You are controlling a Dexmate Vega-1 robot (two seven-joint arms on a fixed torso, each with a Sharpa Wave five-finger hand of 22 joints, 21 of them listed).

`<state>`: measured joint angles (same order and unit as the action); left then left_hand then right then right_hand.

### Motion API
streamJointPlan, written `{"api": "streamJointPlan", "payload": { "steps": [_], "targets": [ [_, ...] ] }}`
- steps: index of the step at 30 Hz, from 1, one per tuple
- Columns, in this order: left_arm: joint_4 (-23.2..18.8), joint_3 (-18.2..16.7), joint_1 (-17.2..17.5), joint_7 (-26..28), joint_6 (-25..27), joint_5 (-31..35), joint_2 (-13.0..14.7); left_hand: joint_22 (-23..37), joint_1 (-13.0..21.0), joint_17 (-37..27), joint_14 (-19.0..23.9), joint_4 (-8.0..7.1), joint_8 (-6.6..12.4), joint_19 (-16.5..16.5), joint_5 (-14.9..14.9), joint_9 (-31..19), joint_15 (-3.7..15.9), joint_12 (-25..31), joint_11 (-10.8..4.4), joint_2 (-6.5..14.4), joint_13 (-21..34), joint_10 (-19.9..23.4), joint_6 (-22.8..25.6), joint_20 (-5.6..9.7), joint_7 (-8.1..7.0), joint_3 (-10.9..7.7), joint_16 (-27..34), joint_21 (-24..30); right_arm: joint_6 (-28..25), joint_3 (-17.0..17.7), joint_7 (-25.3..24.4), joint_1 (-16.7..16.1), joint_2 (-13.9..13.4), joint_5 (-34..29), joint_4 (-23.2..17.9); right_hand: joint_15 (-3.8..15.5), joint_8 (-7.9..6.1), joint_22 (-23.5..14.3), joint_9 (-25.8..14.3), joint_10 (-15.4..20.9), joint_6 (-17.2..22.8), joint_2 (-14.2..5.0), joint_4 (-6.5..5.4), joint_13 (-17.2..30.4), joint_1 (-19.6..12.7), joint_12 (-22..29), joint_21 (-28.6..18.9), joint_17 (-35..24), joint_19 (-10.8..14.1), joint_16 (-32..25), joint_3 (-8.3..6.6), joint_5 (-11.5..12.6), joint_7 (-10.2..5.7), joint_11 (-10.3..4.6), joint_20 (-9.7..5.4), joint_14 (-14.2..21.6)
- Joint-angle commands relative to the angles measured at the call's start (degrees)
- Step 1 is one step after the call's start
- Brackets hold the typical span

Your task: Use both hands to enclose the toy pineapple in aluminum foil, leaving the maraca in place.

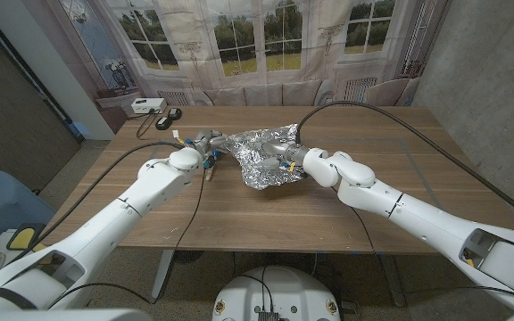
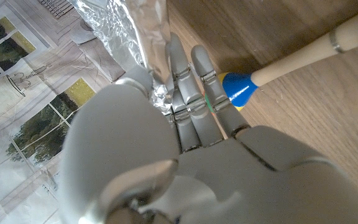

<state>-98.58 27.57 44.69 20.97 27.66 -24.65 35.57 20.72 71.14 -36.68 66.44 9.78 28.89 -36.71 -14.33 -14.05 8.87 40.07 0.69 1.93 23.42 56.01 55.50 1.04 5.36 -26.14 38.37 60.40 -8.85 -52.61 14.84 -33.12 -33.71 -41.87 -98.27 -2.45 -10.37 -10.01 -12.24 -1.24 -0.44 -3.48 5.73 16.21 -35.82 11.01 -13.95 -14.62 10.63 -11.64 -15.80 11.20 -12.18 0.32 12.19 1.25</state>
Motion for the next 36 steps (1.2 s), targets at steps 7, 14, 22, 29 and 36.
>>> {"api": "streamJointPlan", "payload": {
  "steps": [7, 14, 22, 29, 36],
  "targets": [
    [0.66, 0.24, -0.21, 0.03, -0.45, -0.85, 0.35, -0.66, -0.82, -0.4, 3.2, -0.61, -0.26, -0.12, -0.1, -1.75, 2.55, 5.42, -4.01, 0.02, 10.5, 8.6, 4.42, 0.52, 2.97, -0.13, -0.15, 1.8, -4.98, -3.1, 4.9, 3.13, 2.47, 1.18, 5.82, -0.38, -0.15, -0.24, 0.06, -1.09, -0.95, 0.26, 0.42, 0.1, -0.02, 0.08, 0.34, 0.15, 0.58, -0.51, 0.24, -0.19, -0.19, 0.5, 0.11, 0.39],
    [1.12, 0.42, -0.41, -0.63, -1.45, -0.95, 0.39, -1.21, -1.66, -0.59, 3.17, -0.93, -0.83, -0.11, -0.09, -1.31, 3.0, 4.73, -4.68, 0.12, 10.13, 8.64, 4.82, 0.75, 2.24, -0.2, -0.58, 2.75, -8.83, -1.47, 4.3, 1.48, 2.12, 5.68, 6.1, -1.01, -0.08, -0.34, 0.17, -2.76, -2.19, 0.81, 0.07, -0.07, 1.32, -0.15, 0.47, 0.33, 1.23, -0.6, 1.1, -0.25, -0.22, 0.55, 0.25, 0.2],
    [2.43, 0.9, -1.09, -1.59, -2.68, -0.98, -0.09, -1.96, -2.54, -0.78, 2.79, -1.09, -1.76, 0.32, -0.11, -0.81, 3.41, 3.84, -5.83, 0.32, 9.89, 8.22, 4.45, 0.97, 1.09, -0.43, -1.33, 3.68, -12.0, 1.37, -0.87, -2.56, 1.17, 12.47, 5.82, -1.54, 0.07, -0.52, 0.26, -6.45, -5.55, 1.61, -0.41, -0.26, 3.28, -0.51, 0.67, 0.56, 2.29, -0.67, 2.52, 0.0, -0.33, 0.2, 0.3, -0.38],
    [3.58, 1.52, -1.92, -2.22, -3.63, -0.41, -0.4, -2.67, -3.19, -0.93, 2.46, -1.19, -2.64, 1.27, -0.08, -1.1, 3.38, 3.11, -6.42, 0.65, 9.73, 7.92, 2.76, 0.71, 0.21, -0.74, -2.02, 4.34, -13.79, 0.78, -5.76, -4.7, 0.46, 13.97, 5.84, -1.4, -0.1, -0.64, 0.26, -10.68, -7.69, 2.9, 0.36, -0.53, 3.01, -0.78, 0.65, 0.85, 3.62, -0.54, 3.42, 0.61, -0.36, -0.11, 0.25, -1.05],
    [4.02, 2.64, -2.87, -3.0, -4.58, 1.25, -0.17, -4.09, -6.51, -1.01, -0.27, -1.95, -5.26, 4.9, 0.68, -1.71, 2.98, 0.35, -6.99, -0.25, 8.54, 4.82, -2.07, -0.64, 0.18, 0.09, -4.08, 5.28, -15.91, -1.29, -9.47, -5.04, 0.09, 11.8, 6.04, 0.59, -0.31, -0.79, 0.26, -16.17, -10.95, 4.35, 2.12, -0.98, -0.01, -0.6, -0.39, 1.08, 8.11, -0.3, 4.07, 2.23, -0.46, -0.95, 0.0, -2.34]
  ]
}}
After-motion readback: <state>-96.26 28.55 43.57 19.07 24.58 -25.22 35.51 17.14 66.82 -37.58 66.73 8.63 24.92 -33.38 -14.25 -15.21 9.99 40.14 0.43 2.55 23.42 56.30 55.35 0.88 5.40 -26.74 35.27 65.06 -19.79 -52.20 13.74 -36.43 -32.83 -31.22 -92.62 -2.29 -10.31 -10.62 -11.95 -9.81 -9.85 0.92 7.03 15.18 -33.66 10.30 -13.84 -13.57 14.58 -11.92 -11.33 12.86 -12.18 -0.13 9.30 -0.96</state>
